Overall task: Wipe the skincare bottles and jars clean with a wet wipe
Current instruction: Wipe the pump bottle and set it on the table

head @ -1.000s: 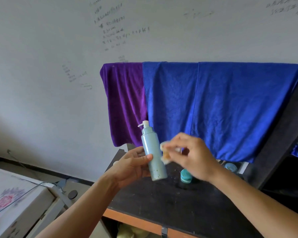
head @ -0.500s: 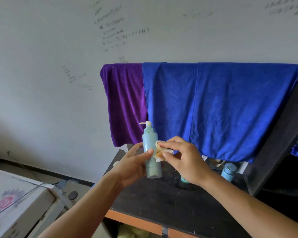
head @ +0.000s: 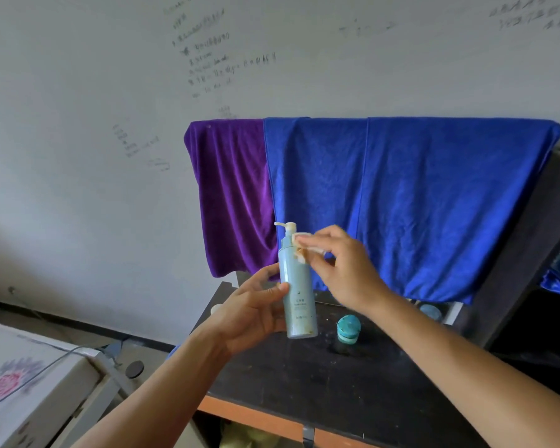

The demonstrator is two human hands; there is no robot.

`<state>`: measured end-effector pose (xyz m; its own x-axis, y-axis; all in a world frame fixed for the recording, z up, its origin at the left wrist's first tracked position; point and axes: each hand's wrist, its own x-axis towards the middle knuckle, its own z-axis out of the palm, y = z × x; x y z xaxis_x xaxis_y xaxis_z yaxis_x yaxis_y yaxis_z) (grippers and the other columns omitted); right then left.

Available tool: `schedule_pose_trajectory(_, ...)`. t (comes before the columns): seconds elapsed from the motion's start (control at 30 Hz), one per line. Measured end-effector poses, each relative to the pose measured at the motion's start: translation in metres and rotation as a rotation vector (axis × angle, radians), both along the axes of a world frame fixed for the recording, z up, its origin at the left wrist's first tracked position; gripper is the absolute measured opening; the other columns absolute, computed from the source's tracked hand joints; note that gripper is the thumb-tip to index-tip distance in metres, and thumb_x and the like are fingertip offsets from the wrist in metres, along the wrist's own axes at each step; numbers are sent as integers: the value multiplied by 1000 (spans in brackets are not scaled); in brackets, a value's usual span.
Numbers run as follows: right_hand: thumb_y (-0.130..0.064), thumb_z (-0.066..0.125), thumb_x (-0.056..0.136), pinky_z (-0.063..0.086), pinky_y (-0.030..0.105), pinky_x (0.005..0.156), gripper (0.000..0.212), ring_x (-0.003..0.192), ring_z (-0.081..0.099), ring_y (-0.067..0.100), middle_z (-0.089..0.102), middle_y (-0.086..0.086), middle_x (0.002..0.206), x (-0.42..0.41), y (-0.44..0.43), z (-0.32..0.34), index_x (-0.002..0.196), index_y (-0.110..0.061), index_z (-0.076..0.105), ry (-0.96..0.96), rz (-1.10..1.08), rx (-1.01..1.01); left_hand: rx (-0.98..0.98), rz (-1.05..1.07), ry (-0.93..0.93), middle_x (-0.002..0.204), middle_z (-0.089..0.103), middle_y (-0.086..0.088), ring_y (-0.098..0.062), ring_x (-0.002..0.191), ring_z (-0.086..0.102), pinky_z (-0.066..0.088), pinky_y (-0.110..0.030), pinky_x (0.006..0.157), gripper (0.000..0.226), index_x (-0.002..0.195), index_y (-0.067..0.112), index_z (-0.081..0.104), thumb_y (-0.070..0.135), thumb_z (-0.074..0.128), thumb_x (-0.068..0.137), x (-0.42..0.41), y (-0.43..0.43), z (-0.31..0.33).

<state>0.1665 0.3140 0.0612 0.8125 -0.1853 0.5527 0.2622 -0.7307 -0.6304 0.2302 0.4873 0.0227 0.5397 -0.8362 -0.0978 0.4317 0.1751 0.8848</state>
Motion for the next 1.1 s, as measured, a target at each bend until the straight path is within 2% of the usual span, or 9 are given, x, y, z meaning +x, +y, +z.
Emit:
schedule_pose_trajectory(0.1, -13, 61, 88, 41, 8, 71, 27, 75, 55, 5, 50, -6, 92, -32, 18, -25, 109, -29, 67, 36, 132, -152, -20, 87, 22, 111, 64, -21, -33, 89, 68, 58, -48, 73, 53, 134, 7, 46, 15, 60, 83, 8, 7, -2)
schedule_pose_trajectory(0.23, -20, 67, 83, 48, 19, 72, 23, 79, 60, 11, 57, -9, 89, -66, 30, -42, 102, -32, 71, 310, 384, -101, 21, 174, 33, 108, 67, -21, -32, 88, 70, 58, -44, 69, 50, 134, 3, 45, 15, 61, 88, 17, 17, -7)
schedule_pose_trajectory(0.4, -28, 64, 80, 45, 10, 69, 22, 79, 63, 5, 62, -13, 88, -34, 10, -4, 100, -24, 73, -4, 117, 137, 68, 95, -26, 122, 59, -28, -39, 103, 63, 55, -50, 81, 51, 126, -1, 53, 19, 64, 81, 12, 9, -6)
schedule_pose_trajectory(0.5, -16, 63, 87, 46, 13, 71, 26, 83, 61, 6, 59, -10, 95, -6, 9, 4, 111, -26, 68, 44, 67, 82, 18, 49, -18, 119, 61, -23, -36, 101, 65, 55, -48, 77, 65, 126, 0, 54, 23, 79, 71, 7, 0, -3)
schedule_pose_trajectory(0.63, -19, 63, 86, 51, 24, 69, 22, 76, 60, 13, 58, -7, 89, -26, 18, -17, 103, -31, 70, 136, 191, 6, -33, 57, 0, 115, 63, -23, -37, 96, 67, 55, -49, 77, 76, 126, 3, 53, 30, 87, 64, 12, 8, -2)
schedule_pose_trajectory(0.73, -17, 67, 80, 46, 17, 69, 20, 76, 61, 11, 58, -9, 84, -54, 23, -26, 95, -29, 74, 277, 323, -2, 8, 92, 4, 122, 58, -27, -41, 101, 63, 52, -53, 83, 81, 130, 2, 45, 32, 85, 67, 19, 18, -6)
schedule_pose_trajectory(0.8, -11, 70, 80, 44, 11, 69, 20, 76, 62, 6, 61, -8, 83, -54, 21, -24, 93, -25, 75, 233, 284, 104, 37, 101, 9, 122, 58, -27, -40, 103, 62, 51, -54, 86, 84, 133, 2, 41, 33, 84, 68, 18, 18, -7)
schedule_pose_trajectory(0.93, -13, 68, 83, 44, 8, 71, 23, 79, 62, -1, 62, -12, 86, -24, 10, -9, 103, -23, 72, 107, 125, 218, 67, 105, 24, 109, 57, -23, -38, 91, 62, 51, -59, 86, 62, 131, 5, 43, 27, 70, 80, 2, 3, -9)
schedule_pose_trajectory(1.1, -9, 65, 87, 40, 1, 69, 26, 79, 60, -14, 60, -6, 93, -6, 7, -8, 111, -17, 68, 96, 85, 173, 29, 38, 142, 115, 55, -24, -42, 103, 56, 42, -59, 98, 54, 133, 5, 48, 27, 61, 85, -1, -1, -8)
